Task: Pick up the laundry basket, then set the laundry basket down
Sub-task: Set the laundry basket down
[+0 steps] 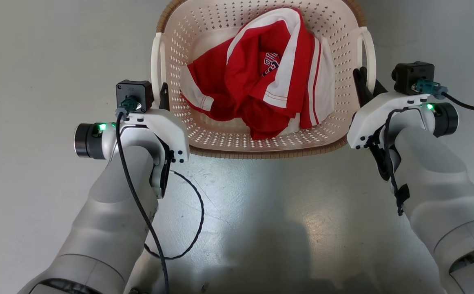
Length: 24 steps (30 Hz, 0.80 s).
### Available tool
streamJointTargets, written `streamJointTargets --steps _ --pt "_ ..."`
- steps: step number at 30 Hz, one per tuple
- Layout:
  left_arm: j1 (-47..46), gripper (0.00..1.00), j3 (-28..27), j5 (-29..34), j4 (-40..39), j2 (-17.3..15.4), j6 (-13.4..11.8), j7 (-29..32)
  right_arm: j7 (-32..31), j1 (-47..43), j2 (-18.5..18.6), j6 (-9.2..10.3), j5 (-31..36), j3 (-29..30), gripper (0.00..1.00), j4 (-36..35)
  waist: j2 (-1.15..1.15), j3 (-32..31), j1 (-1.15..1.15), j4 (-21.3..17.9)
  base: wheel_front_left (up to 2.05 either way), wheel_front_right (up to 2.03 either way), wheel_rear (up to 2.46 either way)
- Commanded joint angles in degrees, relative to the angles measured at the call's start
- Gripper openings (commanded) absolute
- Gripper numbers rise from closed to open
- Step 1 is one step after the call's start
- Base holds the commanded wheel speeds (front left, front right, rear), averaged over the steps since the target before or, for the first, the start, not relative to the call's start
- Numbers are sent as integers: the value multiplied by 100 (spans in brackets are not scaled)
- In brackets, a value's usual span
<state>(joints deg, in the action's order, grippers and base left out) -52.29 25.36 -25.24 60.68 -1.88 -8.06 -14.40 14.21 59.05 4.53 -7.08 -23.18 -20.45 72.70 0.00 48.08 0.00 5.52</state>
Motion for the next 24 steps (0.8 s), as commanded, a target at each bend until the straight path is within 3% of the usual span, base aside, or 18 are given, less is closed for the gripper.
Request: streamJointTargets --steps 1,7,8,9,10,12,13,14,15,16,24 --pt "-27 0 -110 84 -46 -138 2 -60 78 -144 -166 -41 132 -39 0 -143 0 21 0 1 0 0 0" --pt "-36 0 -187 154 -21 -118 21 -60 79 -189 -166 -41 341 169 0 -214 0 67 0 1 0 0 0" --pt "-31 0 -198 161 -18 -115 23 -60 79 -202 -166 -41 370 204 12 -229 0 65 0 1 0 0 0" --pt "-31 0 -198 161 -18 -115 23 -60 79 -202 -166 -41 370 204 12 -229 0 65 0 1 0 0 0" --pt "-26 0 -208 165 -7 -113 26 -60 79 -217 -166 -41 398 239 29 -244 0 62 0 0 0 0 0" --pt "-17 33 -233 166 17 -109 22 -60 79 -251 -166 -41 451 300 55 -269 0 52 0 2 0 0 0" --pt "-11 45 -247 167 27 -107 18 -60 79 -265 -166 -41 479 331 89 -287 0 44 0 2 0 0 0" --pt "-4 73 -265 166 34 -106 15 -60 79 -280 -166 -41 505 358 100 -306 0 35 0 1 0 0 0" --pt "4 96 -283 167 41 -105 11 -60 79 -296 -166 -41 532 384 100 -323 0 25 0 2 0 0 0" --pt "15 100 -301 165 51 -104 11 -60 79 -312 -166 -41 554 410 100 -337 0 14 0 3 0 0 0" --pt "95 100 -418 195 30 -101 8 -60 79 -405 -166 -41 656 513 100 -394 0 -93 0 4 0 0 0"
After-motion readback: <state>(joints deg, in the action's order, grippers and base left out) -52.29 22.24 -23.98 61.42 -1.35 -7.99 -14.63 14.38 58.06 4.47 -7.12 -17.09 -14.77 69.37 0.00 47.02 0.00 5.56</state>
